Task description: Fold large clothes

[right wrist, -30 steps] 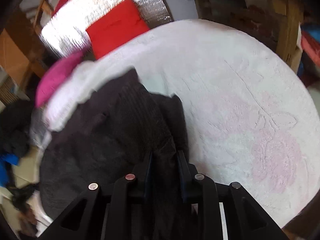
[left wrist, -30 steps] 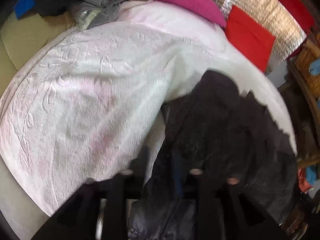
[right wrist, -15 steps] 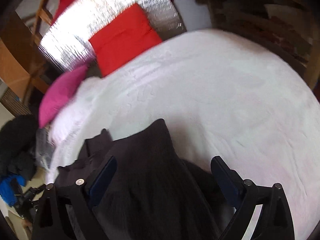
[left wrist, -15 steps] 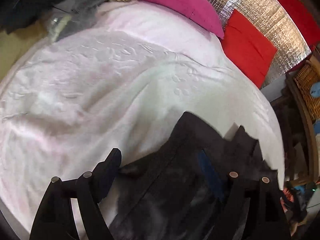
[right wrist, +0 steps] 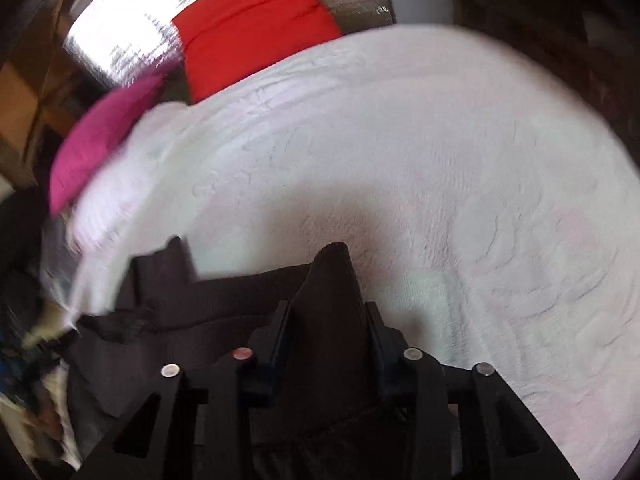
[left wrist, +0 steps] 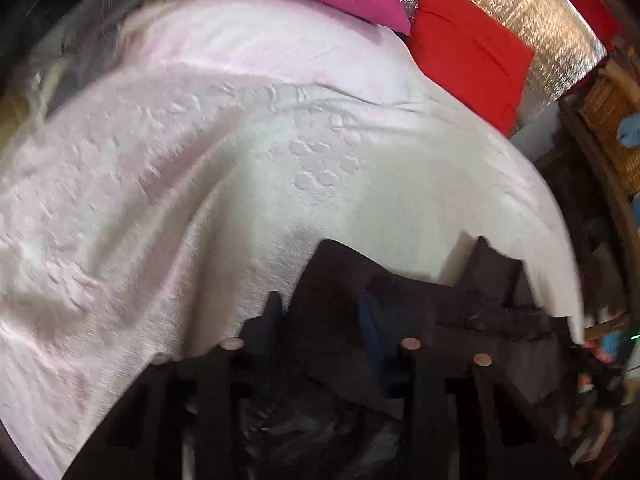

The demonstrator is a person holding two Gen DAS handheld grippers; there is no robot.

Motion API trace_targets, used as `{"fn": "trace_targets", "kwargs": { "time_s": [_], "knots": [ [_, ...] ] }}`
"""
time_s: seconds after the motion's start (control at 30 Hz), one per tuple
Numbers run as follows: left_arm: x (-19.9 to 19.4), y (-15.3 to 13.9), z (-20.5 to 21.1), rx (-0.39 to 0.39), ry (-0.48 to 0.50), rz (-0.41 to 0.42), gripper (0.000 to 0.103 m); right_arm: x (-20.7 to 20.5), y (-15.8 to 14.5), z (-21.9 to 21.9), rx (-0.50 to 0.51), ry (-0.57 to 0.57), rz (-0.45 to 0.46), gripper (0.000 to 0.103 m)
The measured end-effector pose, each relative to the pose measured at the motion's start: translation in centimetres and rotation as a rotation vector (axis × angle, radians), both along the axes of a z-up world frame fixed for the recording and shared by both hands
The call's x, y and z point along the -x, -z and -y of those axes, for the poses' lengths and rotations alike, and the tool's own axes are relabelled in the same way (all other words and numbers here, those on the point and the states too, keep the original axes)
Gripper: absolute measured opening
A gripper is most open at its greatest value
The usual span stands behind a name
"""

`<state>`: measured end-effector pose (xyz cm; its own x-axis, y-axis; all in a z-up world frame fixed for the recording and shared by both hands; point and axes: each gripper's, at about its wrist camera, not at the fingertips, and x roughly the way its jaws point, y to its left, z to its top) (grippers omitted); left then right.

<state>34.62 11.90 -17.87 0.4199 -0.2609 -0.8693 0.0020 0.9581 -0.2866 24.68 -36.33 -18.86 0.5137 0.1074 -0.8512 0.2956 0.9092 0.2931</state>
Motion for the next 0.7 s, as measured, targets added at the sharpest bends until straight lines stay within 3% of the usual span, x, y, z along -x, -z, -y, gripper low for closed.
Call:
{"fn": "trace_targets", "kwargs": {
  "time_s": [0.13, 0.23, 0.4, 0.5, 0.57, 0.6, 0.63, 0.7],
  "knots": [
    [0.5, -0.6, 0.0, 0.003, -0.015, 0.052, 0.012, 0.8, -1.5, -0.2, 0.035, 0.005, 0.04, 0.02],
    [1.0, -1.7, -0.3, 0.026, -0.026, 0.123, 0.004, 1.5, -3.1, -0.1, 0.046, 0.021, 0.099, 0.017],
    [1.3, -2.7, -0.4, -0.008, -0.059, 0.204, 0.004, 1.6, -3.9, -0.3, 0.054, 0.026, 0.151, 0.015],
    [0.5, -1.6, -0.5, -0.082, -0.041, 0.143, 0.004, 0.9, -2.7, 0.3, 0.047, 0.045, 0.12, 0.015],
    [0.0, -0.3, -0.8, -0.051, -0.022, 0.066, 0.013, 0.4, -1.1, 1.0, -0.041, 0.019, 0.056, 0.015],
    [-0.2, 0.2, -1.1, -0.028, -0.025, 0.027, 0.036, 0.3, -0.7, 1.3, -0.071, 0.016, 0.04, 0.017],
    [-0.4, 0.6, -1.2, -0.013, -0.023, -0.005, 0.068, 0.3, -0.4, 1.7, -0.108, 0.019, 0.031, 0.018],
    [-0.4, 0.7, -1.1, -0.013, -0.019, 0.002, 0.078, 0.5, -0.3, 2.5, -0.168, 0.022, 0.038, 0.018]
  ]
}}
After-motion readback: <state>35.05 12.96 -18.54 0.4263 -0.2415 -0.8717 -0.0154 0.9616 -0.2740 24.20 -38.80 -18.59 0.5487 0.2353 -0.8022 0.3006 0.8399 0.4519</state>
